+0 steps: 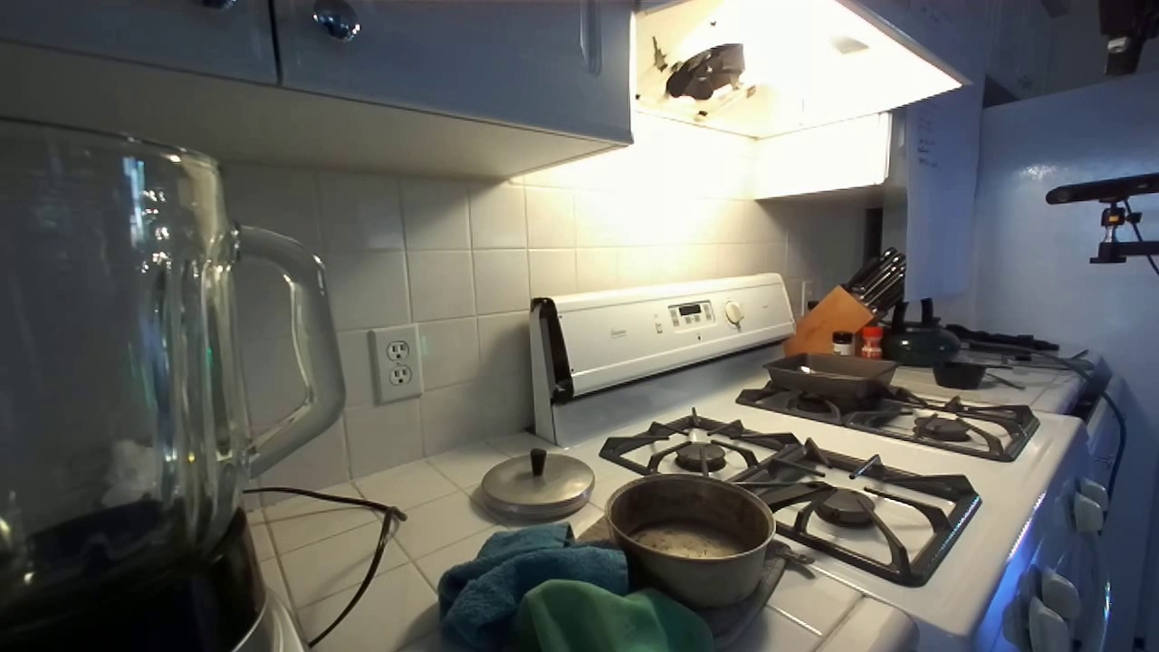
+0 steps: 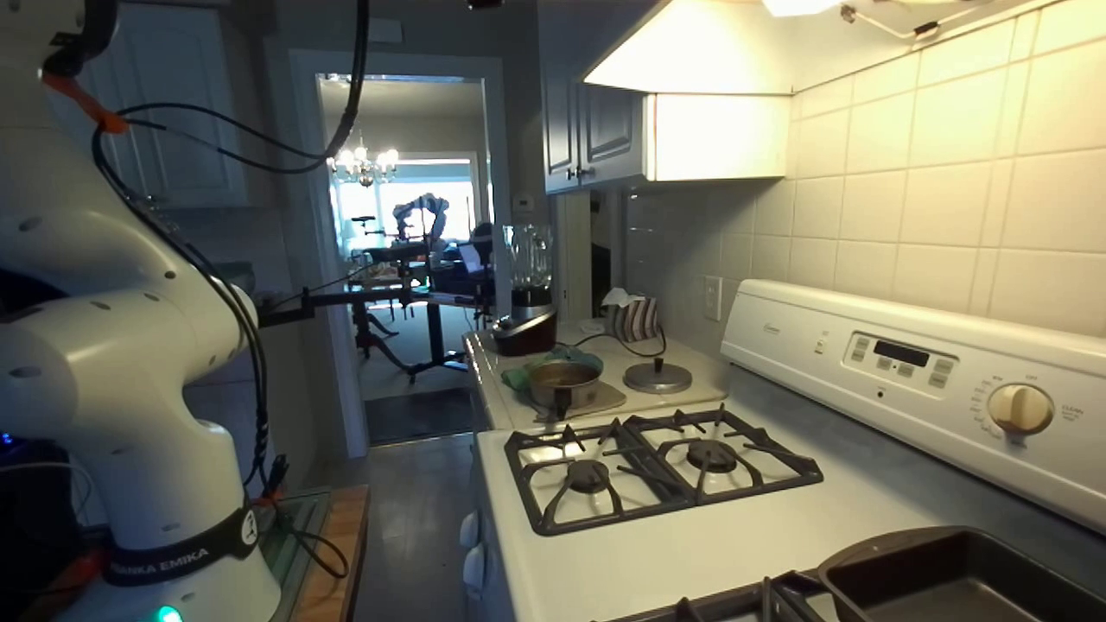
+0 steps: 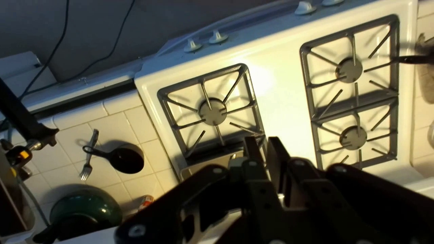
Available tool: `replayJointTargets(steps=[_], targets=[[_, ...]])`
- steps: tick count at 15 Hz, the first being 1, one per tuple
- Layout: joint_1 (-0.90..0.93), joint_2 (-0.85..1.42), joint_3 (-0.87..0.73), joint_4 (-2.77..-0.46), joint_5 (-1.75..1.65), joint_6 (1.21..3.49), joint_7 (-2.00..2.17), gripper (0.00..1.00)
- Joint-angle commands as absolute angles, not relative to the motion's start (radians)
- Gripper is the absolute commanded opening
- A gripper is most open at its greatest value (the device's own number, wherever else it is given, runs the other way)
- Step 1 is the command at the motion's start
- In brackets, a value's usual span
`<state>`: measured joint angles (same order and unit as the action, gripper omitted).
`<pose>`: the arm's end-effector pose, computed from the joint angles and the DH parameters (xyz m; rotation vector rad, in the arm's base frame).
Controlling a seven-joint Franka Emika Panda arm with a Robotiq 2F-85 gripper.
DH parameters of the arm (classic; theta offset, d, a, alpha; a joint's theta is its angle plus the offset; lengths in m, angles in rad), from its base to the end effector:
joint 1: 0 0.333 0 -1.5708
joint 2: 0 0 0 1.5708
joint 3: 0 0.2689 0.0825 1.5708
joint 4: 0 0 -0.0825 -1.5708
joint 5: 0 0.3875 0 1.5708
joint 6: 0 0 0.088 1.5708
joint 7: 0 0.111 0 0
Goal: Turn on the light
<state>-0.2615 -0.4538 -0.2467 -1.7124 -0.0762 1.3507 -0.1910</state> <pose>0.3328 -0.2305 0.6983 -3.0939 0.4945 -0.1341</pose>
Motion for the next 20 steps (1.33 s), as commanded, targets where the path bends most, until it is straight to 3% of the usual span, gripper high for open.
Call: replayJointTargets(steps=[1,2,3,5,15,20], targets=[[-0.226,-0.478,-0.23,-1.741,-0.097,1.268,-0.158,0.03],[-0.219,-0.476,-0.226,-1.742,-0.094,1.25,-0.157,0.06],[-0.211,-0.477,-0.221,-1.746,-0.093,1.236,-0.159,0.27],[-0.196,-0.478,-0.213,-1.752,-0.084,1.215,-0.158,0.31],[-0.127,-0.527,-0.201,-1.938,0.028,1.562,-0.16,0.98],[-0.122,-0.552,-0.204,-2.032,0.058,1.633,-0.18,1.0]])
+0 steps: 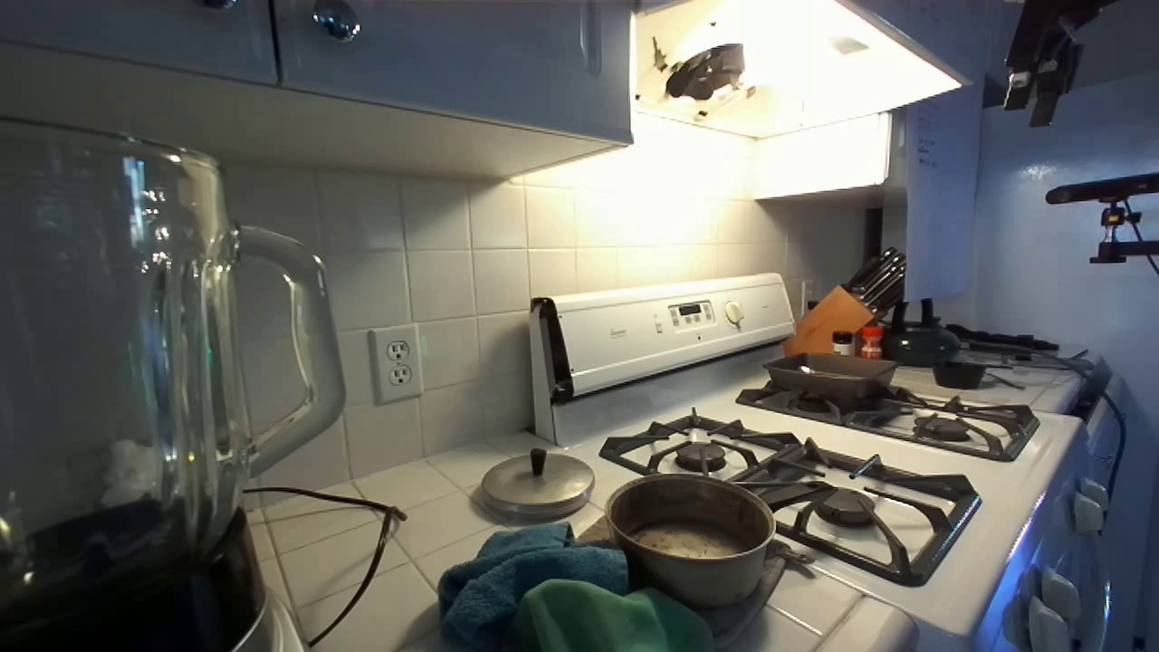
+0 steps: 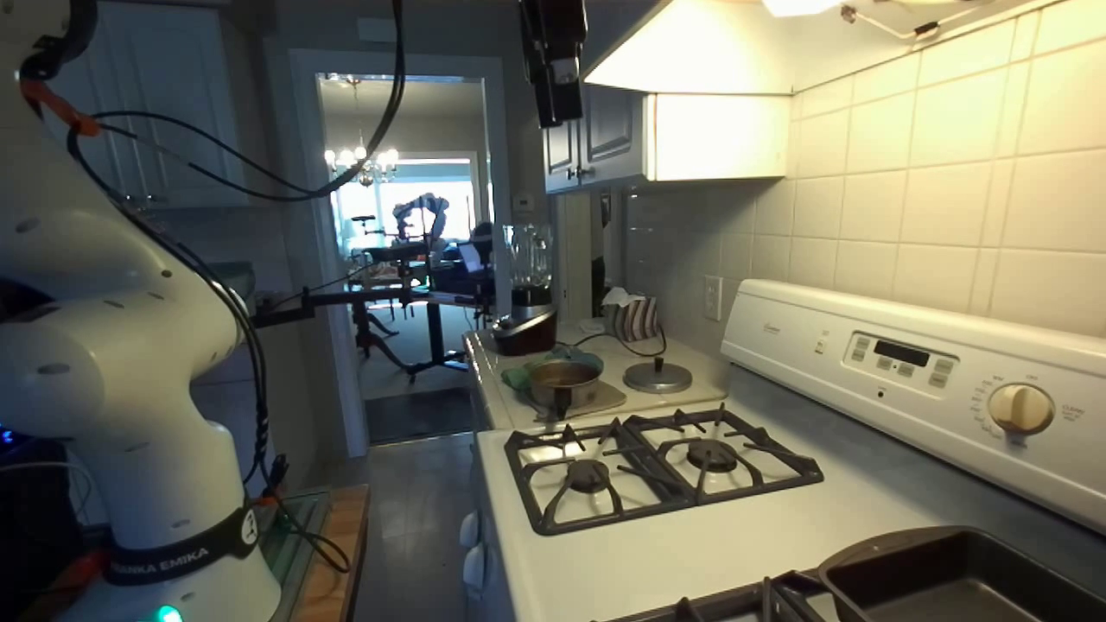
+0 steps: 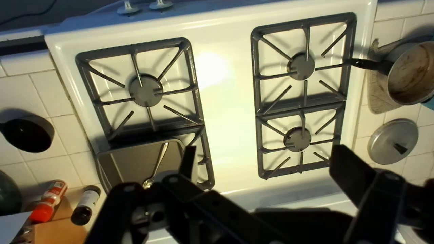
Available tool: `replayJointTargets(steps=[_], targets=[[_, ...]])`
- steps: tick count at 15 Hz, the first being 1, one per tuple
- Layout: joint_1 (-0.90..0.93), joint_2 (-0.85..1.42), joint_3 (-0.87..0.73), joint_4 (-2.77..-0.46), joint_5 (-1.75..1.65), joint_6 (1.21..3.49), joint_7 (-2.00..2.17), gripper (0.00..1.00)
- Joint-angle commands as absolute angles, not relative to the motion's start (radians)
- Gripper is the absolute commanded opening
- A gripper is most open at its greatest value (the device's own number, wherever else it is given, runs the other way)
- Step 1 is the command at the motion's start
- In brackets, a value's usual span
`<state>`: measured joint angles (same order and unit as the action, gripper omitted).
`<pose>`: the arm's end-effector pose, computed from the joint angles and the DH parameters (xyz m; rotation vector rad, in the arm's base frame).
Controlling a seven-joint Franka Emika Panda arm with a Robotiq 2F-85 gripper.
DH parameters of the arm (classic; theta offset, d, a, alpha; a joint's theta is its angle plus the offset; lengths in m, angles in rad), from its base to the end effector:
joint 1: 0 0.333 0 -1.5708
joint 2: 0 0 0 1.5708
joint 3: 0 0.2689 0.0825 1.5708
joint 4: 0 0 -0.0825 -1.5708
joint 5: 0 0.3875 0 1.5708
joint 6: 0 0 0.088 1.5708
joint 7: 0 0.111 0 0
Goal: Turn on the light
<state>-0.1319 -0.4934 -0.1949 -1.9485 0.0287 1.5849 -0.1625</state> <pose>0.3979 -0.1505 0.6326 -3.0364 0.2217 -0.2234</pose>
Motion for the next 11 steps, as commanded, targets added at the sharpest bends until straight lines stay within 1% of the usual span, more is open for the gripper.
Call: replayJointTargets(steps=[1,6,7,11], targets=[[-0.122,-0.556,-0.204,-2.044,0.061,1.64,-0.184,1.0],[-0.116,-0.58,-0.201,-2.09,0.057,1.653,-0.214,1.0],[-0.123,-0.532,-0.198,-2.039,0.042,1.618,-0.191,1.0],[-0.121,-0.546,-0.199,-2.056,0.041,1.628,-0.2,1.0]])
